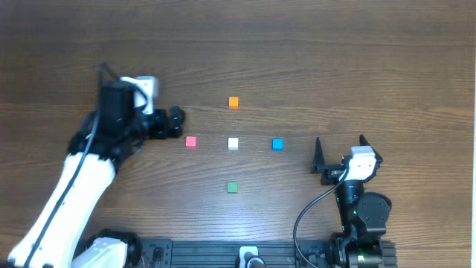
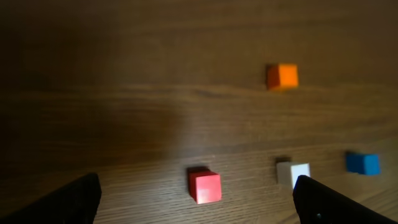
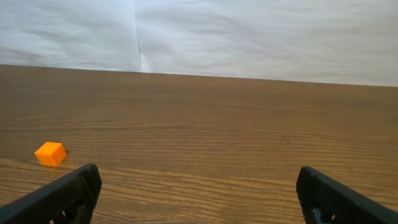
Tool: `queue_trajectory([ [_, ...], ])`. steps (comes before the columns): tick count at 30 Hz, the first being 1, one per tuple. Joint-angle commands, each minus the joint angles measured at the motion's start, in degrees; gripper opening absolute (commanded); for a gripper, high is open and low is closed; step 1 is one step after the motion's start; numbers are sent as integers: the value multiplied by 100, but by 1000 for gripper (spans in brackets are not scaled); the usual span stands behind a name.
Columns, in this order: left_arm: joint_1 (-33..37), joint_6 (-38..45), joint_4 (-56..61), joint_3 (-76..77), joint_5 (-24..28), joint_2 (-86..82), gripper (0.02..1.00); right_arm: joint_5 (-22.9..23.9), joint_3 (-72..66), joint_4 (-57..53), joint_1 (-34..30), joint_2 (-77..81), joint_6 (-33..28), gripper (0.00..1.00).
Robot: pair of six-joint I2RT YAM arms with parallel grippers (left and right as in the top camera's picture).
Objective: Stack Cubes
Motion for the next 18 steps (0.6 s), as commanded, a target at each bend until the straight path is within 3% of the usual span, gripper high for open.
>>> queue_trajectory([
  [1, -577, -581, -24, 280, -802, 643, 998, -66, -37, -4, -39, -52, -9, 991],
  [10, -1318, -1276, -22, 348, -1440, 1427, 998, -66, -37, -4, -39, -52, -9, 993],
  [18, -1641, -1611, -39, 350, -1534, 1775, 998, -68, -37, -4, -39, -52, -9, 993],
])
